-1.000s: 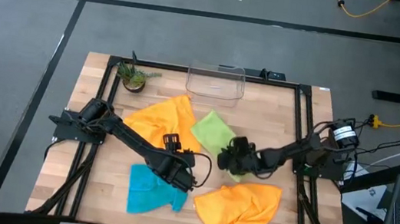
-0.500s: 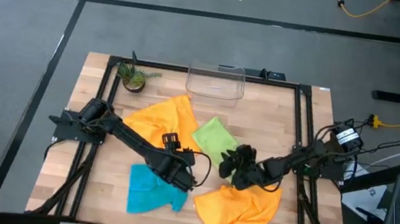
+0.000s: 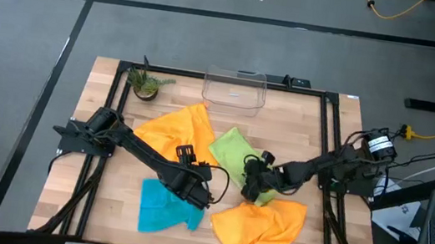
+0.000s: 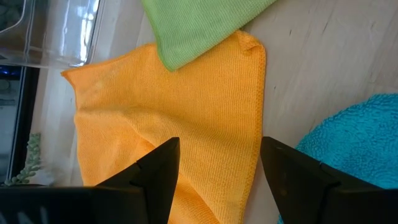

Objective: Fold microfiber towels
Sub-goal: Fold the green microfiber cloth

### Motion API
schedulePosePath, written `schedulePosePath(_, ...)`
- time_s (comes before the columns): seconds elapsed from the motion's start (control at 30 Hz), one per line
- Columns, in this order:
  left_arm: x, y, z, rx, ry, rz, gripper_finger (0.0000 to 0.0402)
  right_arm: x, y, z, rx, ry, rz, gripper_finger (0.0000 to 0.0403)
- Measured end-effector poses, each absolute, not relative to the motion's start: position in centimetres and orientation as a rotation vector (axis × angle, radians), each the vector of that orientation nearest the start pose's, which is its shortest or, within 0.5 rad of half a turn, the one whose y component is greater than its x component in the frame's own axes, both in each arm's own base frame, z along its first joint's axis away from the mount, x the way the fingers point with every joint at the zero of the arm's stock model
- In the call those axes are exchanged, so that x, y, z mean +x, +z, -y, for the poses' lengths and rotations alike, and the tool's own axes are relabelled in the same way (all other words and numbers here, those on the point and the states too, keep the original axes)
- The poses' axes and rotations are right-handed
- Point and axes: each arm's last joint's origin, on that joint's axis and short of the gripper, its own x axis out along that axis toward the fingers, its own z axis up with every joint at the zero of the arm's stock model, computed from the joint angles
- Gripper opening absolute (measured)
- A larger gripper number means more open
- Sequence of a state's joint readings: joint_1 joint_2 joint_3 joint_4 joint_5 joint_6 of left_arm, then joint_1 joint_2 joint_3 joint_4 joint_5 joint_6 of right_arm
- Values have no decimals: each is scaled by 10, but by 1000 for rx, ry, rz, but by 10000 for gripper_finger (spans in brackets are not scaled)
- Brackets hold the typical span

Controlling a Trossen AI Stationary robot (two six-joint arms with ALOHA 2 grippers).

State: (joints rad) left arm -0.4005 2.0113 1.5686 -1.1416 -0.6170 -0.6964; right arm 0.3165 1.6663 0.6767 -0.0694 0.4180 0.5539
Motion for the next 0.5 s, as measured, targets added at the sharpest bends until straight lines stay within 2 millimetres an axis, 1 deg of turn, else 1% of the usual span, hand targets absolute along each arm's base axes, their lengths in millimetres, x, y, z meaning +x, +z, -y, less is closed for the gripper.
schedulePosePath(0.13,355,200,132,189,614,-1209,218,271,114,-59,99,-291,-957,148)
schedulePosePath(0.2,355,200,132,189,614,-1210,218,272,113,-50,137,-310,-978,148)
schedulePosePath(0.33,355,200,132,189,614,-1210,218,274,108,-35,338,-475,-972,148)
schedulePosePath(0.43,355,200,132,189,614,-1210,218,274,103,-32,482,-630,-904,148)
schedulePosePath(0.5,355,200,132,189,614,-1210,218,275,103,-32,572,-678,-870,148)
